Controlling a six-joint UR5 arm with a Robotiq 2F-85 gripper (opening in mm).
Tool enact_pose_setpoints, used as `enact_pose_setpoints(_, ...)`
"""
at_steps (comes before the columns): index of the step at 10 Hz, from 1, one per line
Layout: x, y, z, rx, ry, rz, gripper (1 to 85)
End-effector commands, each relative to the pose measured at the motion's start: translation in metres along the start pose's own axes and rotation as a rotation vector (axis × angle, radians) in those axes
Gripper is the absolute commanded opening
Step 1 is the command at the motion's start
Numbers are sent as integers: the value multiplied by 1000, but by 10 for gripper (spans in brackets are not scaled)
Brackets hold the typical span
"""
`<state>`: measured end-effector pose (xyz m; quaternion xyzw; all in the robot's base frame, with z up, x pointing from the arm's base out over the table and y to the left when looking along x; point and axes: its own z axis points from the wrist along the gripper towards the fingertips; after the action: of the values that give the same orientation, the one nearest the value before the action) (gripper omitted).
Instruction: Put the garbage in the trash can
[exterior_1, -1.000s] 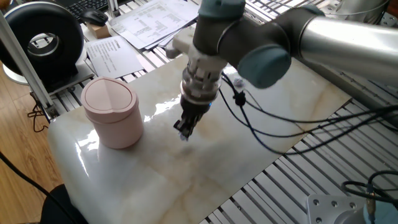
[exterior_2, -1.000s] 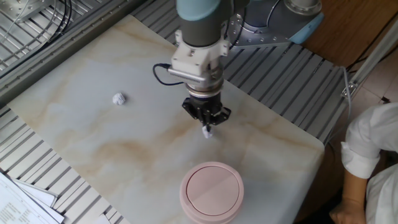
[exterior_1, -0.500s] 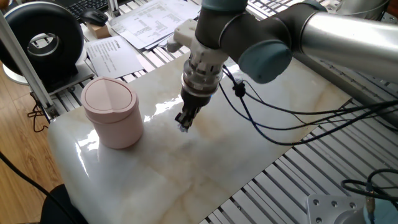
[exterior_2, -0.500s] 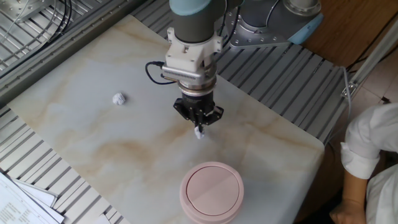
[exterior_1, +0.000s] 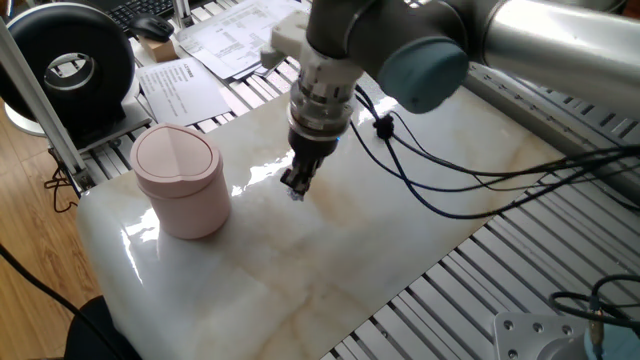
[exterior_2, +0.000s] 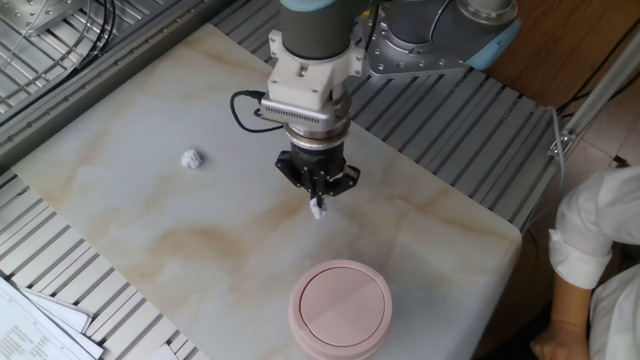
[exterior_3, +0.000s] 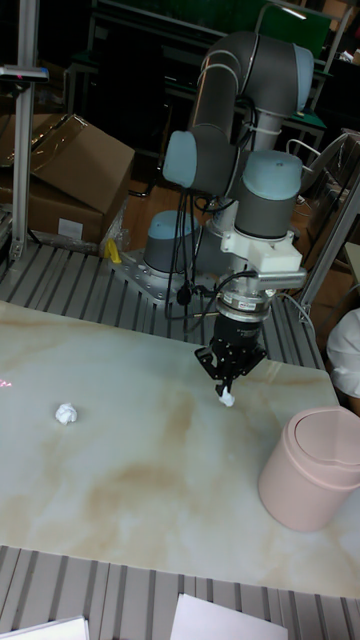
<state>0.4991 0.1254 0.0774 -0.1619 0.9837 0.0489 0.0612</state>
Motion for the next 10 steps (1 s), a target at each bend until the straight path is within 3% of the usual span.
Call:
enact_pose_setpoints(1, -15, 3, 0, 3, -33, 67, 13)
enact_pose_setpoints(3, -32, -1, -1, 16, -98, 92, 13)
enact_pose_setpoints(4, -26, -3, 0, 26, -76, 105, 13)
enact_pose_setpoints(5, -36, 0, -1, 14, -113, 61, 13)
enact_pose_setpoints(6, -39, 1, -6, 8, -83, 64, 13)
enact_pose_setpoints(7, -55, -2, -16, 22, -64, 52, 13)
enact_pose_setpoints(9, -91, -2, -40, 6, -12, 41, 13)
enact_pose_setpoints(10, -100, 0, -46, -1, -13, 31, 13)
